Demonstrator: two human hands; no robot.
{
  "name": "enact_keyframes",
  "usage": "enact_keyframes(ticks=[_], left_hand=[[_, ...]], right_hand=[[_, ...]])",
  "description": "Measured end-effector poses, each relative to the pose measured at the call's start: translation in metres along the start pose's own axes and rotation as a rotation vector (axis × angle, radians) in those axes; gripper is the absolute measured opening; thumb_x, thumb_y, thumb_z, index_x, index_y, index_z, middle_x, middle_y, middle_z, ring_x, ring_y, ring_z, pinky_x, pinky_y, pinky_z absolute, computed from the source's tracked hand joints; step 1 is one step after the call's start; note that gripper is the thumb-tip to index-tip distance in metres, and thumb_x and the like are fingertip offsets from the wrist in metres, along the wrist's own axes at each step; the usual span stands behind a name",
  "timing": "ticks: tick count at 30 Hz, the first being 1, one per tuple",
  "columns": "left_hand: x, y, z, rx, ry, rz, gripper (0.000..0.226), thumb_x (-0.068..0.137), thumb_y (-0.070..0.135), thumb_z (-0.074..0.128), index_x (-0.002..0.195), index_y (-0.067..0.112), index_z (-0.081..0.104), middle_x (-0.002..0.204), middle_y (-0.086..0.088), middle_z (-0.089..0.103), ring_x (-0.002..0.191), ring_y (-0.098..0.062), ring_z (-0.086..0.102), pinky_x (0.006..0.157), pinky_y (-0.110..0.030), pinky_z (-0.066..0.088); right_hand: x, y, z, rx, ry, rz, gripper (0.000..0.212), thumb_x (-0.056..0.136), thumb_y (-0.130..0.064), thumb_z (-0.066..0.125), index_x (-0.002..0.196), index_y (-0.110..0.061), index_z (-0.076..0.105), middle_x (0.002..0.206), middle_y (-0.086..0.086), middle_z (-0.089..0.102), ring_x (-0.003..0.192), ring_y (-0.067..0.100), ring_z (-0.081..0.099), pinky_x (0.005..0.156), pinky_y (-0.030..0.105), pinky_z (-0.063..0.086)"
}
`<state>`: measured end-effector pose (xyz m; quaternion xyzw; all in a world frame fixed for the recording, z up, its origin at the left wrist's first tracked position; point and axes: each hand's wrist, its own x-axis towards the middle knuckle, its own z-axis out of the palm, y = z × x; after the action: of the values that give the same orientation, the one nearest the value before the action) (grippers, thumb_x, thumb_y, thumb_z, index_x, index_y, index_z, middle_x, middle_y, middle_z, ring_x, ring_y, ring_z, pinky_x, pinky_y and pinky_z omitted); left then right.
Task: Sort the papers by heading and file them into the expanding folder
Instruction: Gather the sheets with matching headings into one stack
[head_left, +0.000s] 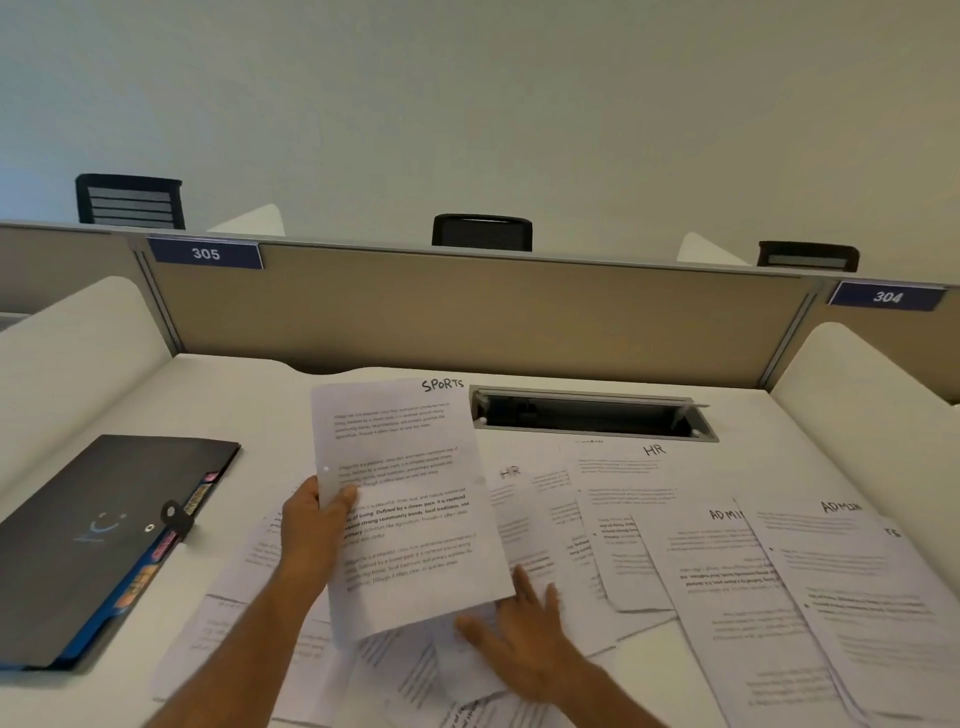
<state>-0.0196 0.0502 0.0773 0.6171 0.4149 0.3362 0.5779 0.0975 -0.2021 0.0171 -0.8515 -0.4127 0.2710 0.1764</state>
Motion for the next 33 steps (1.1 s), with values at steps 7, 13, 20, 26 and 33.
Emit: enact_keyframes(ticks=[7, 13, 20, 26, 33], left_hand=[[-0.003, -0.004, -0.004, 0.012, 0.034, -0.025, 0.017, 0.096, 0.017, 0.065, 0.112, 0.014, 0.067, 0.099, -0.004, 0.073, 0.084, -0.024, 0.072, 0.064, -0.033, 0.058], [-0.005, -0.006, -0.001, 0.004, 0.047, -0.038, 0.016, 0.095, 0.016, 0.065, 0.111, 0.016, 0.066, 0.098, -0.002, 0.073, 0.084, -0.024, 0.072, 0.062, -0.032, 0.057], [-0.007, -0.005, 0.001, 0.011, 0.046, -0.029, 0.015, 0.096, 0.017, 0.065, 0.111, 0.017, 0.066, 0.098, -0.002, 0.073, 0.084, -0.024, 0.071, 0.063, -0.033, 0.057], [-0.008, -0.009, 0.001, 0.013, 0.049, -0.033, 0.018, 0.096, 0.017, 0.065, 0.113, 0.017, 0.066, 0.1, -0.002, 0.072, 0.088, -0.026, 0.071, 0.069, -0.036, 0.058], [-0.007, -0.008, 0.004, 0.01, 0.052, -0.039, 0.016, 0.096, 0.017, 0.065, 0.111, 0.02, 0.065, 0.098, -0.001, 0.072, 0.086, -0.025, 0.071, 0.069, -0.037, 0.059]], right_hand=[[-0.015, 0.037, -0.028, -0.214, 0.243, 0.394, 0.114, 0.074, -0.089, -0.001, 0.158, -0.013, -0.004, 0.165, 0.015, -0.013, 0.151, 0.036, -0.017, 0.118, 0.055, -0.014], [-0.015, 0.042, -0.011, -0.184, 0.243, 0.003, 0.1, 0.081, -0.087, -0.001, 0.159, -0.026, 0.003, 0.167, -0.008, 0.004, 0.152, 0.012, -0.012, 0.122, 0.039, -0.015], [-0.016, 0.067, -0.03, -0.268, 0.273, 0.369, 0.097, 0.084, -0.083, 0.005, 0.159, -0.021, 0.005, 0.167, 0.008, -0.005, 0.153, 0.031, -0.008, 0.121, 0.053, -0.008], [-0.018, 0.079, -0.032, -0.398, 0.366, 0.452, 0.075, 0.097, -0.064, 0.015, 0.159, -0.023, 0.002, 0.166, 0.017, -0.005, 0.152, 0.036, -0.009, 0.12, 0.062, -0.004], [-0.01, 0.059, -0.023, -0.441, 0.258, 0.232, 0.064, 0.097, -0.065, 0.015, 0.156, -0.042, 0.003, 0.163, 0.012, -0.023, 0.147, 0.037, -0.03, 0.107, 0.061, -0.028]])
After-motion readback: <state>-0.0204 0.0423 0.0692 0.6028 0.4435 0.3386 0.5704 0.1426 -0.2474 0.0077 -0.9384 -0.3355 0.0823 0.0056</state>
